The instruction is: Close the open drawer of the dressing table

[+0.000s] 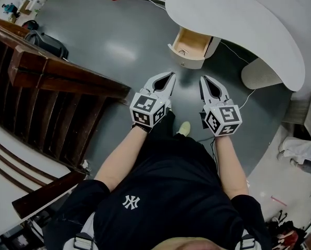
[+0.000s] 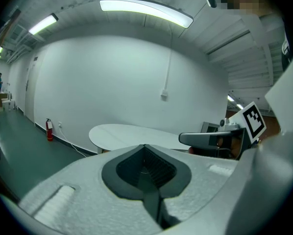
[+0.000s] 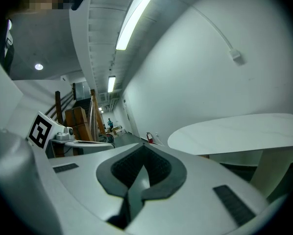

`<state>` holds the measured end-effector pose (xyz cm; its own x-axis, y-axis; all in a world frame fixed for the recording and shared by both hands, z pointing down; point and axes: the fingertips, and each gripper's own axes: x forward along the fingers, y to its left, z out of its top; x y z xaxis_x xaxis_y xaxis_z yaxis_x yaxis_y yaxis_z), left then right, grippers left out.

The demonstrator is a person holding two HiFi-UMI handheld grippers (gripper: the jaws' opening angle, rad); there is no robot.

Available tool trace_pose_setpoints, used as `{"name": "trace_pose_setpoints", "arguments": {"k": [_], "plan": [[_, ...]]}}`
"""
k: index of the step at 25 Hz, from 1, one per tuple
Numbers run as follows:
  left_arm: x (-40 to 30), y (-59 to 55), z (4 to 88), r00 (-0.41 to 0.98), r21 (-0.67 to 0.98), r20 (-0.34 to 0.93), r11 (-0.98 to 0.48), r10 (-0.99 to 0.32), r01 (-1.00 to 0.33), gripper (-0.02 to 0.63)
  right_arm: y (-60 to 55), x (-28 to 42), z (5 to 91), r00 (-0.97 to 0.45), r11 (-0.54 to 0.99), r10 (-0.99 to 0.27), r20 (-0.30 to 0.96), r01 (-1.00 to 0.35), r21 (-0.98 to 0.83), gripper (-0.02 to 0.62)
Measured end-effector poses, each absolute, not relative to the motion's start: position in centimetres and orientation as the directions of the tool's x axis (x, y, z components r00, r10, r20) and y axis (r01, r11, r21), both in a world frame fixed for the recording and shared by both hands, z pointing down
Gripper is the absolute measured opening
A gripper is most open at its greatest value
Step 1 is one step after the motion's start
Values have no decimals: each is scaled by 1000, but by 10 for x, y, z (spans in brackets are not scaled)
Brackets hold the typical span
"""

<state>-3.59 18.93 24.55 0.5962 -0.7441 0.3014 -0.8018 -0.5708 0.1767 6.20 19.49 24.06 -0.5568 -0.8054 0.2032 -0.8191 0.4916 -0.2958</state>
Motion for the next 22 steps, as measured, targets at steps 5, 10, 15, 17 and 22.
{"name": "trace_pose_setpoints", "arguments": {"k": [5, 10, 15, 17, 22], "plan": [[-45, 162, 268, 608, 193, 320, -578, -727, -793, 9, 171, 54, 265, -538, 470, -804, 252, -836, -283, 15], [-49, 129, 297, 639, 212, 346, -606, -687, -767, 9, 139, 47, 294, -508, 444, -805, 306, -858, -258, 15], [-58, 84, 333, 664, 215, 388, -637, -640, -740, 9, 94, 40, 331, -461, 399, -809, 364, -886, -236, 15], [-63, 64, 349, 672, 220, 404, -647, -621, -730, 9, 77, 36, 347, -445, 381, -807, 388, -895, -233, 15], [-78, 26, 400, 694, 235, 452, -676, -560, -698, 9, 46, 28, 394, -396, 322, -803, 446, -917, -235, 15]]}}
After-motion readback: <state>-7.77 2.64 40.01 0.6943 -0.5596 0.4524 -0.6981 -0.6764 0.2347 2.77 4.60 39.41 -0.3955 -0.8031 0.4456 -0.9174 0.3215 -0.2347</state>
